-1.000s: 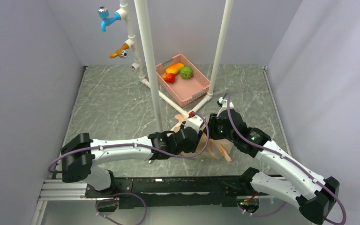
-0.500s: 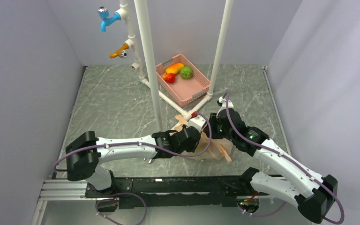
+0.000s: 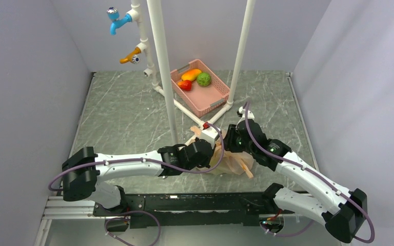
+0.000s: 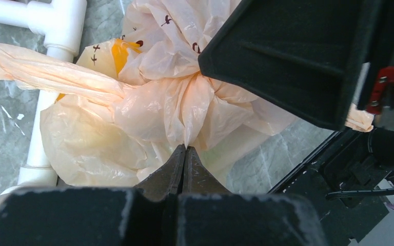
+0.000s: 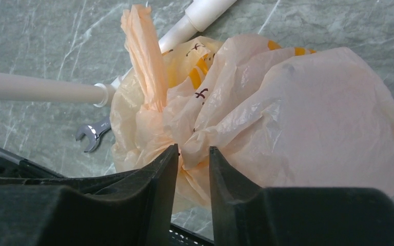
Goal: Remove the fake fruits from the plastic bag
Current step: Untie the plastic bag at the center of the board.
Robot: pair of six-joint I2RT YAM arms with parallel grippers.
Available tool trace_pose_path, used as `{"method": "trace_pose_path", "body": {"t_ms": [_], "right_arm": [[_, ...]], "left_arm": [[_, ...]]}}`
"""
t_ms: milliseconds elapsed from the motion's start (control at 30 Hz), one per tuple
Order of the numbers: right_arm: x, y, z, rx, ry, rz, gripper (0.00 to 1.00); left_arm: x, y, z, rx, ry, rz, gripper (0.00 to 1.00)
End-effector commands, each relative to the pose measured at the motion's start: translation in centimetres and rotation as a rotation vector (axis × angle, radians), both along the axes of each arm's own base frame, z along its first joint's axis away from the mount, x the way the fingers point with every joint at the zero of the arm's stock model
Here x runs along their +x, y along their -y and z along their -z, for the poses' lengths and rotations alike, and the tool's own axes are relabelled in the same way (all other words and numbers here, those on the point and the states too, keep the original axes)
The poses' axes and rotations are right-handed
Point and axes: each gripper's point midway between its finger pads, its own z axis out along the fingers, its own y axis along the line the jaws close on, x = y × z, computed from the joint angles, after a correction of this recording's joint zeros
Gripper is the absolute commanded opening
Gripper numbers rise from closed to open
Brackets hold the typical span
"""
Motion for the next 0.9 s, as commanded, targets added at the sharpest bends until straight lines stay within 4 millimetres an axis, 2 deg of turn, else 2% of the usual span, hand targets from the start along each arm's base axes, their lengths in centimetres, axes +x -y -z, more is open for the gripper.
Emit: {"method": "trace_pose_path", "body": {"t_ms": [0,100,233,400,533,700,867], "right_arm": [[0.6,-0.8,0.1,0.041,0.008,0.008,0.29],[0.6,-1.1,0.1,0.044,0.004,-0.006,0.26],[1.0,0.1,0.5,-0.008,0.010,0.046,0.24],[1.0,0.0,0.2,0.018,0.026,0.049,0.00],[1.4,0.5,-0.8,0.020,0.052,0.079,0.00],[2.1,2.8,-3.1,-0.009,0.133,0.187,0.00],[2.4,4.7,-5.0,-0.036,0.187,0.253,0.00]], "left_arm": [[-0.2,1.0,-2.1,-0.088,-0.017,0.003,0.00],[-0.4,1.1,-2.3,-0.096,-0.017,0.014,0.00],[-0.6,1.0,-2.5,-0.114,-0.016,0.017,0.00],[-0.8,0.7,-2.3,-0.115,-0.030,0.012,0.00],[-1.0,0.0,-1.9,-0.107,-0.039,-0.009,0.00],[-1.6,-1.6,-1.3,-0.114,-0.052,-0.038,0.00],[-3.1,-3.6,0.5,-0.108,-0.089,-0.065,0.00]]}}
